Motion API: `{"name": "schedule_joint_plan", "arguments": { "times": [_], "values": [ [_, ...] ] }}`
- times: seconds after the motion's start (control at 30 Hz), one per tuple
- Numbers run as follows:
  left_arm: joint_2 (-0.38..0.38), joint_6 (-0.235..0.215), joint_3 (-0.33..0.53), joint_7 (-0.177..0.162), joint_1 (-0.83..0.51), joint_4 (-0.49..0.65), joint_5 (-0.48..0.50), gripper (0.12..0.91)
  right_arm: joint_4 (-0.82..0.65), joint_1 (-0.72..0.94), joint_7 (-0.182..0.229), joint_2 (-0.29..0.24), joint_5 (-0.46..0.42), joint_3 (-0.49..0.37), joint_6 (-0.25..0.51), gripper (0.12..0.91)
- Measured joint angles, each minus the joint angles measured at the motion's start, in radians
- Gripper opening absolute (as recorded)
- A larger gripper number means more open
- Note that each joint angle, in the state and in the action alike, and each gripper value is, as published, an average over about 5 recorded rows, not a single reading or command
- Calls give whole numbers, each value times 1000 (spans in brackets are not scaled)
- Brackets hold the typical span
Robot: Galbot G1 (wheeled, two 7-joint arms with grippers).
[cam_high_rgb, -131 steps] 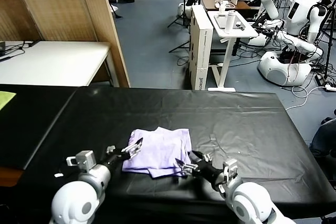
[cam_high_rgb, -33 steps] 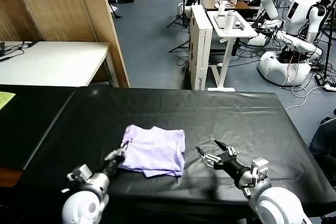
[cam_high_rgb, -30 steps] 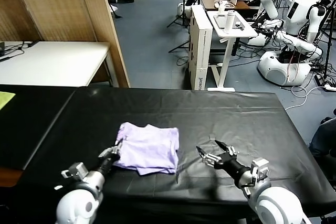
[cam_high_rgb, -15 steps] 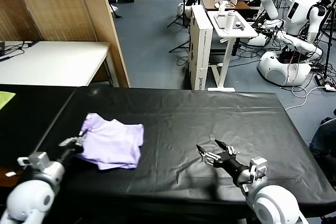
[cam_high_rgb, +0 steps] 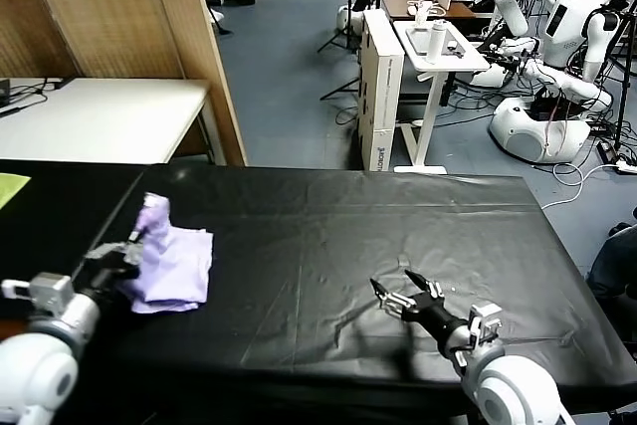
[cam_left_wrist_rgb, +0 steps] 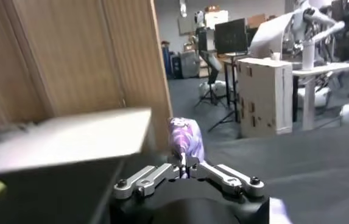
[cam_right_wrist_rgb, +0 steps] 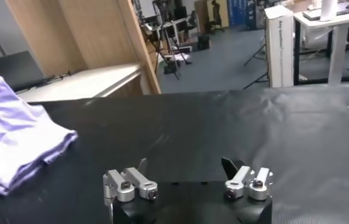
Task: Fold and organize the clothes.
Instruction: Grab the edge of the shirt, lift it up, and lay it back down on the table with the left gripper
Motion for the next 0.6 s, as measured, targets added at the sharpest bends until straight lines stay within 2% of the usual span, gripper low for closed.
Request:
{"name": "schedule_joint_plan", "arguments": {
  "times": [0.1,0.2,0.4,0.6],
  "values": [
    [-72,36,89,-36,-24,-29,-49,183,6,-8,1,0,-4,7,0,907],
    [-144,47,182,-56,-60,-33,-74,183,12,-21,1,1,-14,14,0,907],
    [-283,39,353,-60,-146,19,-52,183,22,-44,1,13,-39,15,-1,907],
    [-399,30,475,-58,-220,102,-17,183,25,-51,3,15,-46,24,-3,907]
  ]
}}
